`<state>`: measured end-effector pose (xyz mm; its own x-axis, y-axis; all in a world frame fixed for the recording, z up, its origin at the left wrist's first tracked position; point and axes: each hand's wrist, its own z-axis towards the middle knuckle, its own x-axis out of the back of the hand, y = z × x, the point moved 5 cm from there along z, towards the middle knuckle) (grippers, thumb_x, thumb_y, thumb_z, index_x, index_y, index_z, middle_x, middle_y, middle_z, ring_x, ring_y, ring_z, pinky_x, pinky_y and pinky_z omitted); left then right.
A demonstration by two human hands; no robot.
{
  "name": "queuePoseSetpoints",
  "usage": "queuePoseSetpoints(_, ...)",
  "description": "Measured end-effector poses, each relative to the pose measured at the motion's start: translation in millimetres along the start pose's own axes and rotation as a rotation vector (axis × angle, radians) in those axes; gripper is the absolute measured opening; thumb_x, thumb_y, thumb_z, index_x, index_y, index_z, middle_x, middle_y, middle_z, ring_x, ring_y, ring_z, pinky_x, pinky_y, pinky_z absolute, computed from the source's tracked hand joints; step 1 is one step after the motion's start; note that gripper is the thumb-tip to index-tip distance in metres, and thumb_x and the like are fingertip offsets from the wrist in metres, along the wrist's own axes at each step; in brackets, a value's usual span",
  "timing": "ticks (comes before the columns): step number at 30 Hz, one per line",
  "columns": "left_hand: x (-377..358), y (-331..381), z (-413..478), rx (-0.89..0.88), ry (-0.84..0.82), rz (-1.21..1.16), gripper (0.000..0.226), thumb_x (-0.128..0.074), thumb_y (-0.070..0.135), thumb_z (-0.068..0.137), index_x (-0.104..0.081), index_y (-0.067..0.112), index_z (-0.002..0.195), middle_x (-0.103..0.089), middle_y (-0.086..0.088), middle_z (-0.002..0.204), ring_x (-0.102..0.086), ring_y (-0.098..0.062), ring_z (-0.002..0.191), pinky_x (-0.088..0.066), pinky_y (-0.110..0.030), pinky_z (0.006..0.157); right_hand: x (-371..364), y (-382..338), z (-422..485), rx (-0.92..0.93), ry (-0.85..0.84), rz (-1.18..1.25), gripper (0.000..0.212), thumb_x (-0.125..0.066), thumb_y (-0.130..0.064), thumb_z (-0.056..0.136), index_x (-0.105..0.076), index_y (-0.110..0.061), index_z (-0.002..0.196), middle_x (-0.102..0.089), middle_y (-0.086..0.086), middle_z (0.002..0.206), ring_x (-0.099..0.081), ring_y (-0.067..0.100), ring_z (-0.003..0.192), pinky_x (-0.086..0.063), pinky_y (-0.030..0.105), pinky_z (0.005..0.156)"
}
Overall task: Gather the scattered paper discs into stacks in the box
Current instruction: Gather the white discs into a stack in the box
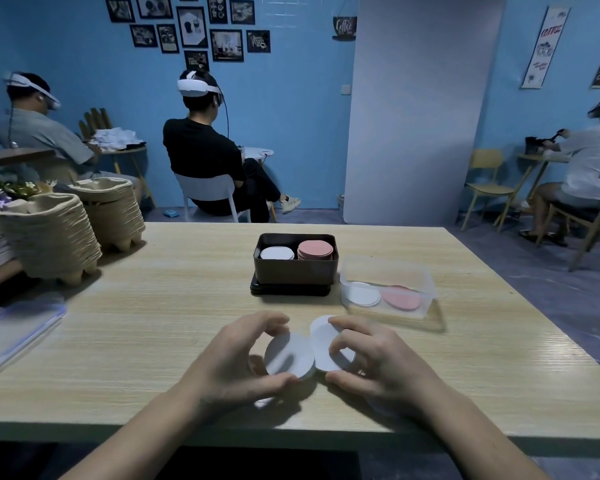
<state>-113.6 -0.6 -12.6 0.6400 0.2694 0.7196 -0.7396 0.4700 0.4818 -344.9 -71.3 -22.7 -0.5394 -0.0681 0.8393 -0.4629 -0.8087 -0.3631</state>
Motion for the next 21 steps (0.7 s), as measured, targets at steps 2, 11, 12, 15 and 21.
queuePoseSetpoints(2,-2.8,-1.8,5.7,0.002,0.011,0.017,0.075,-0.085,0.053,0.072,-0.060,0.020,0.135,-0.067,0.015,0.123,-0.061,0.003,0.115,-0.040,-0.008,0.096,-2.1,-5.9,4.5,0.038,-0.001,-0.007,0.032,-0.069,-0.058,0.088,-0.056,-0.037,0.109,-0.050,-0.012,0.149,-0.049,0.007,0.133,-0.046,0.028,0.106)
queuePoseSetpoints(11,-14.4,2.1,10.2,-0.106,0.088,0.058,0.065,-0.084,0.052,0.077,-0.057,0.026,0.129,-0.067,0.008,0.124,-0.062,-0.009,0.108,-0.051,-0.026,0.091,-16.1,-15.0,12.2,0.145,-0.040,-0.012,0.021,-0.061,-0.049,0.100,-0.057,-0.031,0.111,-0.042,-0.008,0.146,-0.047,0.013,0.128,-0.048,0.034,0.099)
queuePoseSetpoints(12,-13.7,2.1,9.5,-0.118,0.090,0.055,0.064,-0.084,0.051,0.078,-0.056,0.026,0.130,-0.066,0.008,0.127,-0.062,-0.009,0.111,-0.052,-0.027,0.092,-15.3,-15.2,11.9,0.145,-0.024,-0.011,0.021,-0.060,-0.049,0.100,-0.058,-0.030,0.108,-0.042,-0.009,0.145,-0.048,0.013,0.127,-0.049,0.034,0.098)
queuePoseSetpoints(15,-10.3,-1.8,8.0,-0.114,0.094,0.025,0.058,-0.083,0.047,0.081,-0.062,0.020,0.128,-0.065,0.008,0.132,-0.062,-0.008,0.119,-0.054,-0.028,0.093,-12.8,-14.2,9.9,0.149,0.040,0.012,0.018,-0.062,-0.045,0.100,-0.058,-0.028,0.103,-0.045,-0.006,0.147,-0.050,0.013,0.129,-0.049,0.032,0.099)
queuePoseSetpoints(21,-12.9,-0.2,7.9,-0.169,0.108,0.018,0.032,-0.086,0.029,0.080,-0.069,0.019,0.105,-0.071,0.015,0.108,-0.068,-0.006,0.099,-0.057,-0.032,0.080,-9.0,-10.9,6.6,0.123,0.091,0.041,0.016,-0.064,-0.041,0.097,-0.057,-0.027,0.102,-0.046,-0.004,0.151,-0.050,0.014,0.136,-0.044,0.025,0.105)
